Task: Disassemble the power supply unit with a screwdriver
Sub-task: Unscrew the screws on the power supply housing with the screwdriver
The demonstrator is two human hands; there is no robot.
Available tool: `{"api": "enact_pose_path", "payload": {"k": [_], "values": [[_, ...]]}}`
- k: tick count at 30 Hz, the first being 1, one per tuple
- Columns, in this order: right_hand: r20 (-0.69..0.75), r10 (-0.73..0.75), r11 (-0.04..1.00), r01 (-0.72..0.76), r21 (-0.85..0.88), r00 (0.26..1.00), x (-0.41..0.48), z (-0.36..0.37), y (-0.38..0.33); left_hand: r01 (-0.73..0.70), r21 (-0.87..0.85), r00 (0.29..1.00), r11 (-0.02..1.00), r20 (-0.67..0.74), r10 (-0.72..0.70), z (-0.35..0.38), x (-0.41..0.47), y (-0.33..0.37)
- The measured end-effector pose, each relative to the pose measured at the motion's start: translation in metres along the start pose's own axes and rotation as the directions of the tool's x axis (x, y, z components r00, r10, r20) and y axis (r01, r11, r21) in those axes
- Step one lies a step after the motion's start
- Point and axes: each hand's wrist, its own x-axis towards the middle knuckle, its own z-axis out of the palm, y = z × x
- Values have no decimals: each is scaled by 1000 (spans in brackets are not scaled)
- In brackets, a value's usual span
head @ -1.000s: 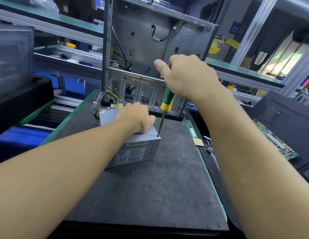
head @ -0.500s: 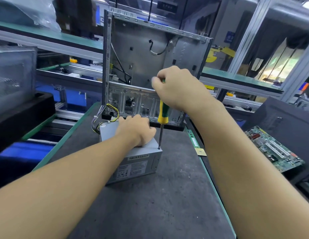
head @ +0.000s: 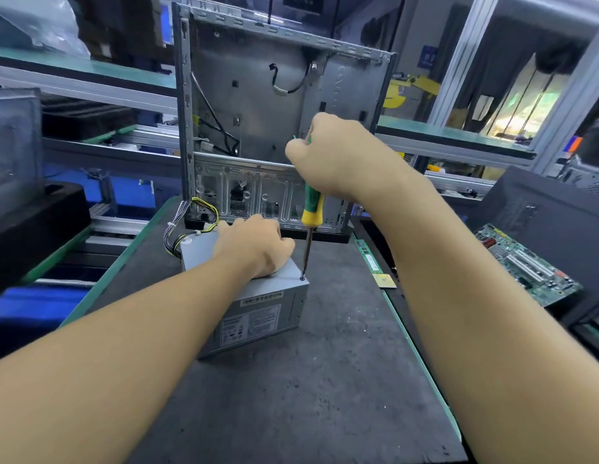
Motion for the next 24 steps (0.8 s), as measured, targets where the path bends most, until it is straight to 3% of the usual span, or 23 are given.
{"api": "enact_pose_path", "payload": {"k": [4,10,16,20,24], "values": [[-68,-31,993,23,-119,997,1,-2,-3,1,5,1000,1000,10,-1,-2,0,1],[103,-68,996,74,-58,992,-1,-15,-3,4,8,1000,1000,1,-4,-2,-3,1],[128,-10,991,27,-133,992,-4,-19,1,3,15,1000,1000,6,-3,-2,-2,2],[-9,-37,968,34,-248,999,-3,-12,-1,7,9,1000,1000,4,-7,-2,-2,2],[90,-103,989,112,-97,991,-2,-15,-3,3,3,1000,1000,5,-3,-3,-3,2]]}}
